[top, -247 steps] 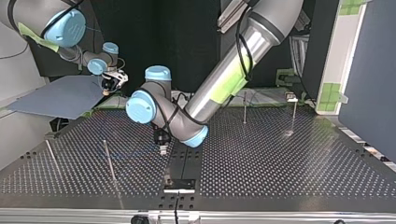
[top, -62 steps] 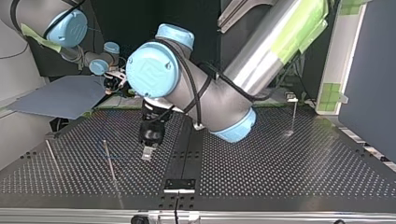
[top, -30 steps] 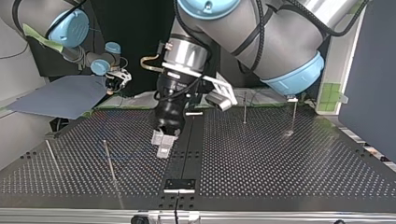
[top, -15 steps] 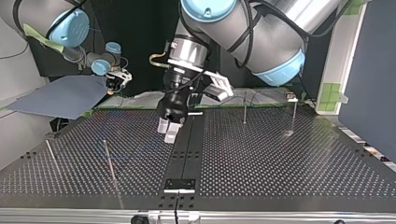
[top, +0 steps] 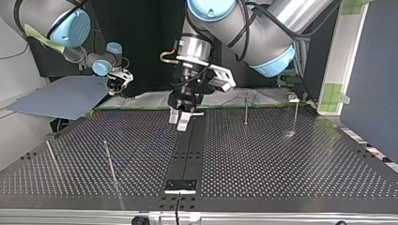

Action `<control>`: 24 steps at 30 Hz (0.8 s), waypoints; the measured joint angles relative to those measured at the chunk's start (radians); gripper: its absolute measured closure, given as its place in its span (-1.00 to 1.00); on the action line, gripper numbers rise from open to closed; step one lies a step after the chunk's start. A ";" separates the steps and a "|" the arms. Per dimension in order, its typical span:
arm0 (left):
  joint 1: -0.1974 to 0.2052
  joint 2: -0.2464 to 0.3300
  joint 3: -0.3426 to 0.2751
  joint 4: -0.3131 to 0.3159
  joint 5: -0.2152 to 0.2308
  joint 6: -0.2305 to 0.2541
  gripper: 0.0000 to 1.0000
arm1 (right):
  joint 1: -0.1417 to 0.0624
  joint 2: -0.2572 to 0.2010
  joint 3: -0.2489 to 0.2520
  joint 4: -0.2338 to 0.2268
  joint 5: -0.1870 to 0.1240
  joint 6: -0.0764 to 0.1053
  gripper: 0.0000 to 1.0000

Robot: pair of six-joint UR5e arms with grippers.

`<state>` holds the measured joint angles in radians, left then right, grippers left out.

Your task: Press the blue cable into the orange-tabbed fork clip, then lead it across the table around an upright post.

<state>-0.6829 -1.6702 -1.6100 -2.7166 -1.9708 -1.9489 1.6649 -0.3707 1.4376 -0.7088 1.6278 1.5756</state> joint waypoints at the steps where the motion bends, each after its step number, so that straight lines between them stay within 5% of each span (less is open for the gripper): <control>1: 0.000 0.000 -0.010 0.010 -0.001 -0.002 -1.00 | 0.000 0.000 0.000 0.000 0.000 0.000 1.00; 24: -0.004 0.000 -0.234 0.234 -0.078 -0.013 -1.00 | 0.004 0.000 0.000 0.000 -0.001 0.000 1.00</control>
<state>-0.6867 -1.6699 -1.8440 -2.4825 -2.0483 -1.9623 1.6688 -0.3706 1.4379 -0.7089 1.6263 1.5758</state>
